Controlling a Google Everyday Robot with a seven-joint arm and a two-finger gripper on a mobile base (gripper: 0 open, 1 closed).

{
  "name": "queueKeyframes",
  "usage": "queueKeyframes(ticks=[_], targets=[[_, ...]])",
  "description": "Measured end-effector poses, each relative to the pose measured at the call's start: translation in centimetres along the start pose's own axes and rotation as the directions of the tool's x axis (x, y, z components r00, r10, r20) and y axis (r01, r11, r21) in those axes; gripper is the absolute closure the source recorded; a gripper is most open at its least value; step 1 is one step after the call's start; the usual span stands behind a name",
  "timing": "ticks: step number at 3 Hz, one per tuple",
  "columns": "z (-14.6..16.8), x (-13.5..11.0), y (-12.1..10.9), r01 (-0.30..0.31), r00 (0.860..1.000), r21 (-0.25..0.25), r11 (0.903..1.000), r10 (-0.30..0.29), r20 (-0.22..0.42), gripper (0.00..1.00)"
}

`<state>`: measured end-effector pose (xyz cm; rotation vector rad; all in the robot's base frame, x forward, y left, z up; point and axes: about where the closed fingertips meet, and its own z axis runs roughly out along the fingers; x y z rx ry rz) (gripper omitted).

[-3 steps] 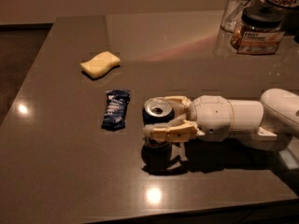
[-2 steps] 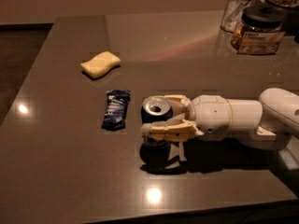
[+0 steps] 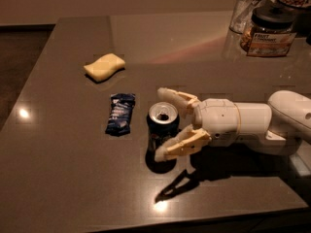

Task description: Place pepsi can upright

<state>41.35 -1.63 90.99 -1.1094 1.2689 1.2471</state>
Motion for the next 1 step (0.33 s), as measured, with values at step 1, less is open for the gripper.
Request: queueKeyframes(ticks=[1], targets=[[0.01,0.00,0.00,0.000,1.000,0.000,1.0000,0.000,0.000,0.00]])
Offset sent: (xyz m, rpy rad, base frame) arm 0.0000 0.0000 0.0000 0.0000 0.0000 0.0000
